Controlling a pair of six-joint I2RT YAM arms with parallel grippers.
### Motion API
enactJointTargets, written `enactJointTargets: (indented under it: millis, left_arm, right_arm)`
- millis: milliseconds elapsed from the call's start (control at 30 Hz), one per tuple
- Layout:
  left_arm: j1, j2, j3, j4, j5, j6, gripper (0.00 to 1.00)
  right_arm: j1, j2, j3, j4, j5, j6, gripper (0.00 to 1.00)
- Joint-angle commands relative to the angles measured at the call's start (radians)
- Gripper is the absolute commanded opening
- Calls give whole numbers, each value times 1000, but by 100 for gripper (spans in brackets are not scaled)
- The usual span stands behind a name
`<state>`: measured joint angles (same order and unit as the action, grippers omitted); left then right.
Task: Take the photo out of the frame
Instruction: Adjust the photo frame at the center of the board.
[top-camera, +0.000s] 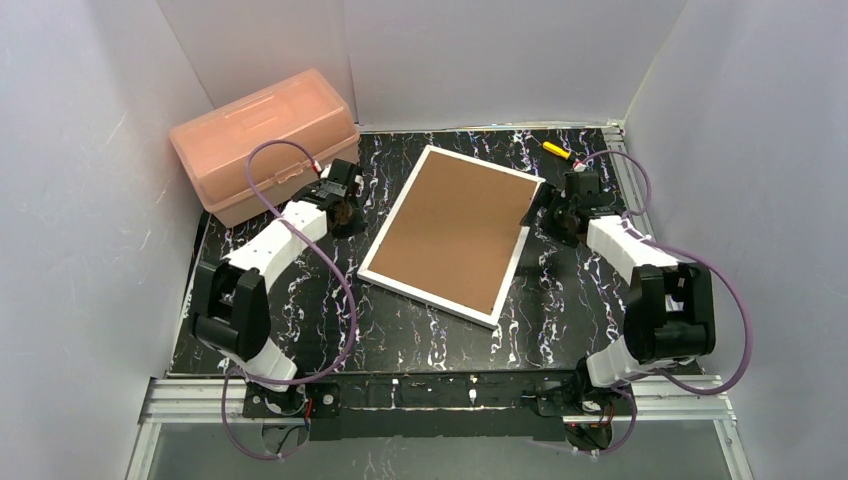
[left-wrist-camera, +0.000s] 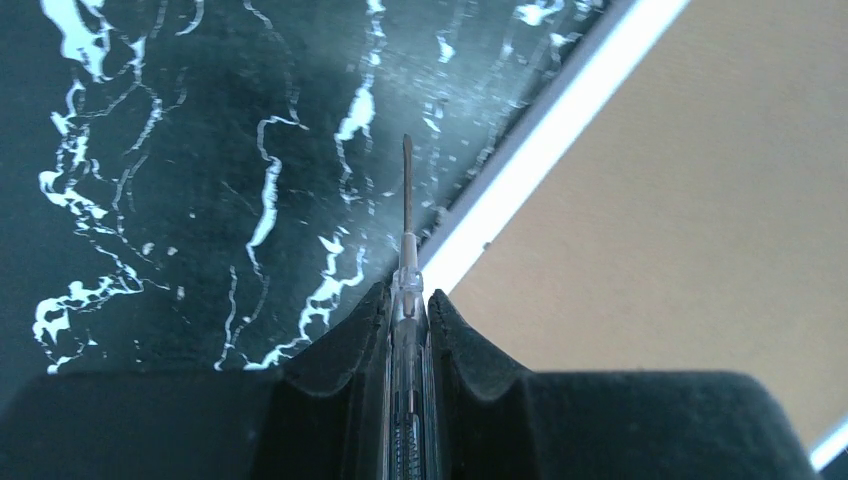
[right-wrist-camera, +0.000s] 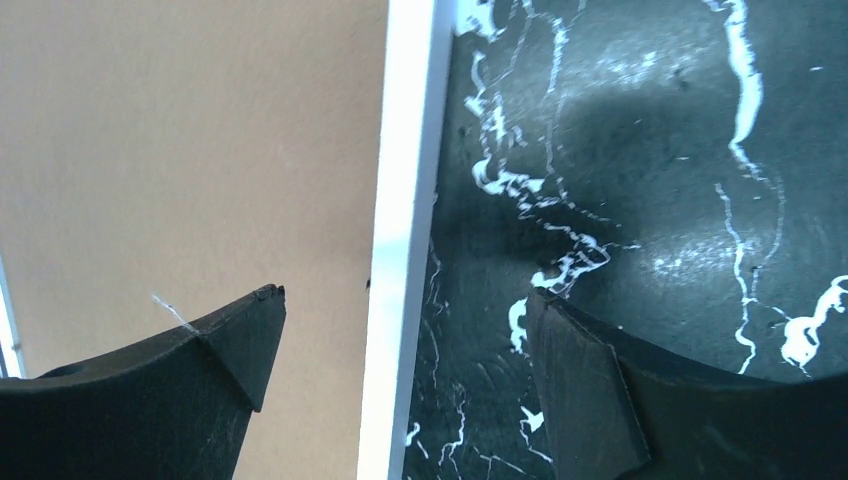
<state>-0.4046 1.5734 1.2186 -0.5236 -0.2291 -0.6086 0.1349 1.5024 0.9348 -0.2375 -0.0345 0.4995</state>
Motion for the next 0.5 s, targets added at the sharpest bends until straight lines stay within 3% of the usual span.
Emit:
enactJointTargets:
  millis: [0, 167, 467]
  left_arm:
    - [37, 36, -11, -20, -25, -28, 0]
    - [38, 71, -22, -9, 6, -33, 0]
    - [38, 72, -22, -84, 127, -34, 0]
  right_arm:
    - [-25, 50, 62, 1, 83, 82, 95]
    - [-32, 159, 121, 79, -69, 52, 93]
    - [-32, 347, 273, 48, -203, 2, 92]
